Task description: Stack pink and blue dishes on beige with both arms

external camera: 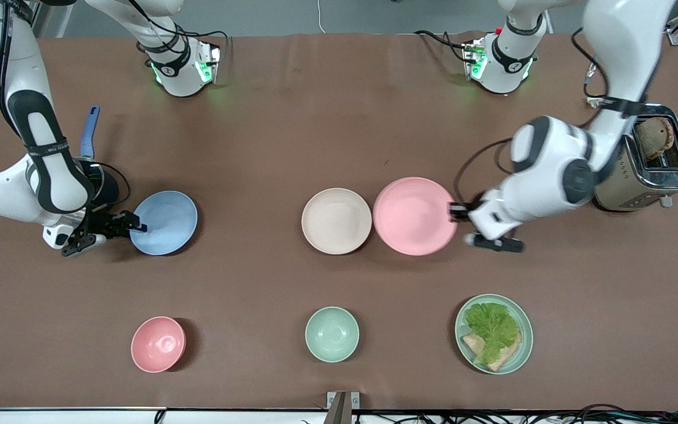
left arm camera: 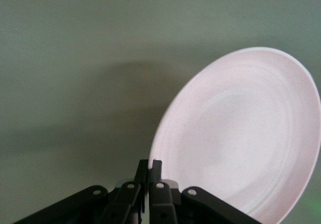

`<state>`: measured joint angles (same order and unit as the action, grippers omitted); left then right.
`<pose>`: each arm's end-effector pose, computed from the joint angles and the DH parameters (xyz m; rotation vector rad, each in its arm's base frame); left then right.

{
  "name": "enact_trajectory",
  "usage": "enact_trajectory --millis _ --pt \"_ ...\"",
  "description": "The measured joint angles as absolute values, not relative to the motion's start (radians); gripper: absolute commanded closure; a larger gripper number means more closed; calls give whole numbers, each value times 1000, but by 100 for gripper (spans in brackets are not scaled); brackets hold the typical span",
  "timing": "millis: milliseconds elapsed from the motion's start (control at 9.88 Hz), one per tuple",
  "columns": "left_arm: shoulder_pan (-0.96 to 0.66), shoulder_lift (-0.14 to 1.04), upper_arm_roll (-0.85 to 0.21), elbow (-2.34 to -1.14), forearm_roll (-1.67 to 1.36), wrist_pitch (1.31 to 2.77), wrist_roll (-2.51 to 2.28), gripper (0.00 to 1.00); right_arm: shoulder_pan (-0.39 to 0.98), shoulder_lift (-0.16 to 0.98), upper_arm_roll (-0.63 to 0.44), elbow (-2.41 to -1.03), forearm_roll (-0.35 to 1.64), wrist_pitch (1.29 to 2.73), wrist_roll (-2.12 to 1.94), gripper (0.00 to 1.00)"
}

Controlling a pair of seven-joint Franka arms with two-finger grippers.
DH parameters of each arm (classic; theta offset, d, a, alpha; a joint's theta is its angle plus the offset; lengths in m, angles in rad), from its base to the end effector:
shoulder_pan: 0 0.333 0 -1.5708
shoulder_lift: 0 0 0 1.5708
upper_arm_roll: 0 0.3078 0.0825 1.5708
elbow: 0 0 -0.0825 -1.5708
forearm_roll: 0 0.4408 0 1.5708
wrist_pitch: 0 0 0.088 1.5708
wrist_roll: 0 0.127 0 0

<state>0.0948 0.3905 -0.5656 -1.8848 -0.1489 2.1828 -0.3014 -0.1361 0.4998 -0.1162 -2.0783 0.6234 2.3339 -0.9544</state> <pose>0.5927 -0.2996 0.2695 2.8445 -0.0711 -0.2292 0.5700 -0.1334 0.0947 -2.7226 -0.3019 -0.0143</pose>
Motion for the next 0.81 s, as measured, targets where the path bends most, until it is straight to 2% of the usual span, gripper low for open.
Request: enact_trajectory --millis 304,506,810 --pt "-65 477 -563 -1882 -32 2324 -581 100 -135 493 -116 -2070 629 2280 -900 99" --pt "-115 555 -561 -1878 71 2412 -711 100 -134 475 -117 -2044 628 2219 -856 99" --pt "-140 634 -561 -1828 157 2435 -791 98 -130 403 -123 -1829 501 1854 -535 99"
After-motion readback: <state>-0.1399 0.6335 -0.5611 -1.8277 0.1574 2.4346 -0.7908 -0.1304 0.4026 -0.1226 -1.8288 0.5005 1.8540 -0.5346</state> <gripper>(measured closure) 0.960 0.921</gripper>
